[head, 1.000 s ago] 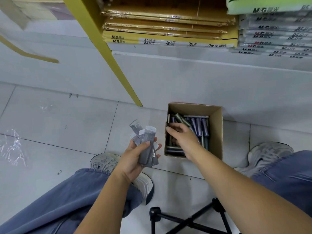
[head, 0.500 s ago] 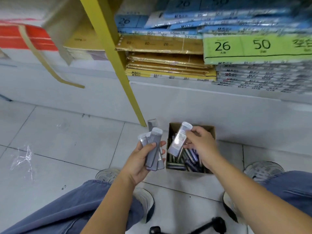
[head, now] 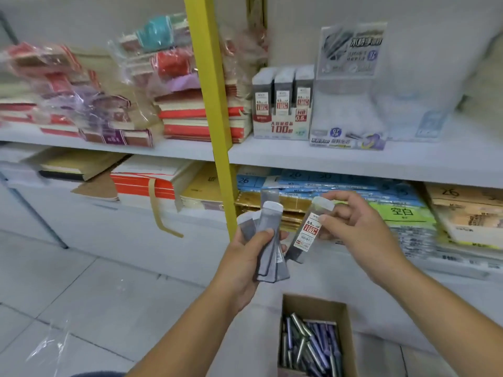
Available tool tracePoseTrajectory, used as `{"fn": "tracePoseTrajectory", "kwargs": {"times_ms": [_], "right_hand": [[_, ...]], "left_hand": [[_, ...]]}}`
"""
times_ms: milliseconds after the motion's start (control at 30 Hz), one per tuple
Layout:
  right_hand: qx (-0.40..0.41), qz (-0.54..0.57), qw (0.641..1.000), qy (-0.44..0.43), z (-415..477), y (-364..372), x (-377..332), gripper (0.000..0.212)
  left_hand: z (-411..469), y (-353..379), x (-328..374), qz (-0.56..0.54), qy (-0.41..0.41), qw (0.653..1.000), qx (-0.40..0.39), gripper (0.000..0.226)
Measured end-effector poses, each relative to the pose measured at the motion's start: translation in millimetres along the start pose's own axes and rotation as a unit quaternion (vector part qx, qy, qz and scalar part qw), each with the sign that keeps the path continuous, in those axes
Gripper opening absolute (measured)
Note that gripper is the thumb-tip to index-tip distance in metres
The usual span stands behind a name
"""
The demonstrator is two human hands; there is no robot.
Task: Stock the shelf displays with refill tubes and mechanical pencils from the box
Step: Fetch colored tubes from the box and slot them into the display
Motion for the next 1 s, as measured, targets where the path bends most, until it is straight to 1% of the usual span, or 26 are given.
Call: {"fn": "tracePoseTrajectory", "kwargs": {"times_ms": [100, 200, 333, 433, 500, 567, 667, 700, 800, 867, 933, 967, 1000], "right_hand": [[0.024, -0.040, 0.996, -0.071, 26, -12, -65, 0.028], [0.057, -0.072, 0.985, -0.148, 51, -18, -131, 0.028], [0.091, -0.145, 0.956, -0.238, 81, -16, -191, 0.028], [0.114, -0.226, 0.927, -0.278, 109, -10, -216, 0.029], [0.114, -0.298, 0.908, -0.272, 130, -6, -219, 0.030], [0.093, -0.364, 0.896, -0.239, 153, -2, -210, 0.029], [0.055, -0.421, 0.882, -0.205, 175, 7, -190, 0.029], [0.049, -0.443, 0.872, -0.202, 179, 10, -185, 0.030], [0.068, -0.519, 0.825, -0.213, 182, 12, -177, 0.036], [0.091, -0.543, 0.808, -0.212, 180, 6, -174, 0.042], [0.104, -0.550, 0.801, -0.211, 172, 3, -172, 0.045], [0.107, -0.541, 0.805, -0.218, 164, 3, -172, 0.044], [0.108, -0.517, 0.817, -0.230, 155, 2, -173, 0.040]], "left_hand": [[7, 18, 62, -0.007, 0.064, 0.998, -0.003, 0.028], [15, 25, 109, -0.044, 0.116, 0.992, -0.005, 0.026], [27, 22, 133, -0.075, 0.148, 0.986, 0.013, 0.025], [42, 18, 145, -0.073, 0.172, 0.982, 0.025, 0.022], [50, 20, 145, -0.076, 0.175, 0.981, 0.027, 0.022], [57, 23, 141, -0.079, 0.169, 0.982, 0.023, 0.022], [64, 26, 138, -0.095, 0.158, 0.983, 0.020, 0.021], [66, 27, 138, -0.102, 0.155, 0.983, 0.020, 0.021], [69, 28, 140, -0.108, 0.153, 0.982, 0.018, 0.022], [69, 30, 142, -0.105, 0.156, 0.982, 0.014, 0.023], [68, 32, 141, -0.100, 0.156, 0.983, 0.009, 0.024], [68, 33, 141, -0.097, 0.156, 0.983, 0.006, 0.024], [67, 35, 141, -0.093, 0.156, 0.983, 0.002, 0.025]]}}
Point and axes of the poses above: each hand's wrist, its own z-axis towards the middle knuckle, its own y-axis out of the palm, x = y × z, the point moved 10 cm from there along z, towards the middle knuckle, and after that the axes turned 7 degrees about -x, right-handed, at the moved point
